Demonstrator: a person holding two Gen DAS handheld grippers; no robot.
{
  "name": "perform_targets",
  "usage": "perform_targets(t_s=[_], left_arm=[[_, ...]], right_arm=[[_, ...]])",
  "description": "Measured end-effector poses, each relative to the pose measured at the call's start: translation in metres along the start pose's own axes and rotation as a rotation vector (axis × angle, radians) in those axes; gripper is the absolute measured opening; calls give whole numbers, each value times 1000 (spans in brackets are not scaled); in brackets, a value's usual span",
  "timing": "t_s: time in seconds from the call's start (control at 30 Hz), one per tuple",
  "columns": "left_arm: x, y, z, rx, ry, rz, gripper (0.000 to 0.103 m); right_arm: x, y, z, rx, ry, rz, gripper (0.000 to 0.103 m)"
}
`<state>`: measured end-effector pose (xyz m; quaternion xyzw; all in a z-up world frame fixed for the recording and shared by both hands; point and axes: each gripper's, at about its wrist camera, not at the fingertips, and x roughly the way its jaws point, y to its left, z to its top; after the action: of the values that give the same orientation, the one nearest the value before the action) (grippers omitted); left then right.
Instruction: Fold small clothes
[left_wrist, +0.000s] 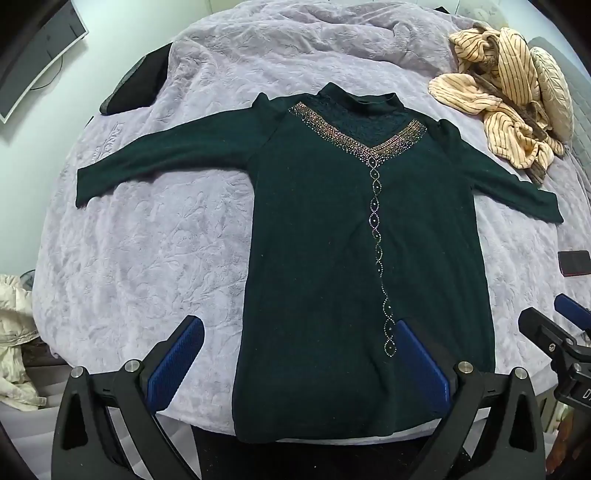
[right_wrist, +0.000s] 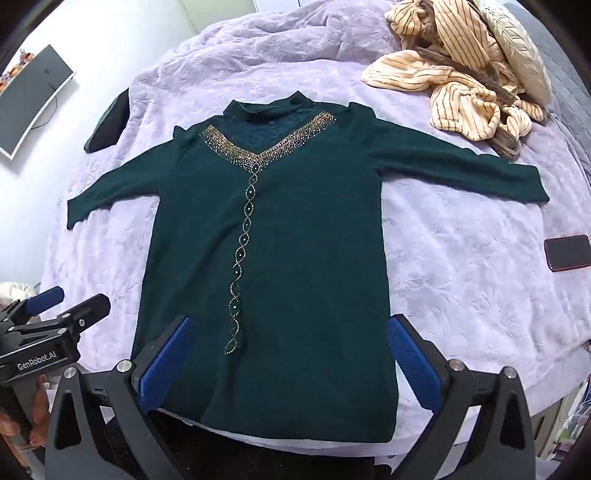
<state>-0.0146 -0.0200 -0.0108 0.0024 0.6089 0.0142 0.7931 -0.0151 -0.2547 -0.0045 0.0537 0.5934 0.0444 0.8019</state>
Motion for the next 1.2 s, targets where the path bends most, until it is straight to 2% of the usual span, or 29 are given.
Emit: perform_targets(t_s=[0.43, 1.2], left_arm=[[2, -10, 3, 28, 3, 28, 103], [7, -11, 3, 19, 16, 38, 103]], right_arm=[[4, -7, 7, 24, 21, -2, 103], [10, -7, 7, 15, 48, -8, 103]])
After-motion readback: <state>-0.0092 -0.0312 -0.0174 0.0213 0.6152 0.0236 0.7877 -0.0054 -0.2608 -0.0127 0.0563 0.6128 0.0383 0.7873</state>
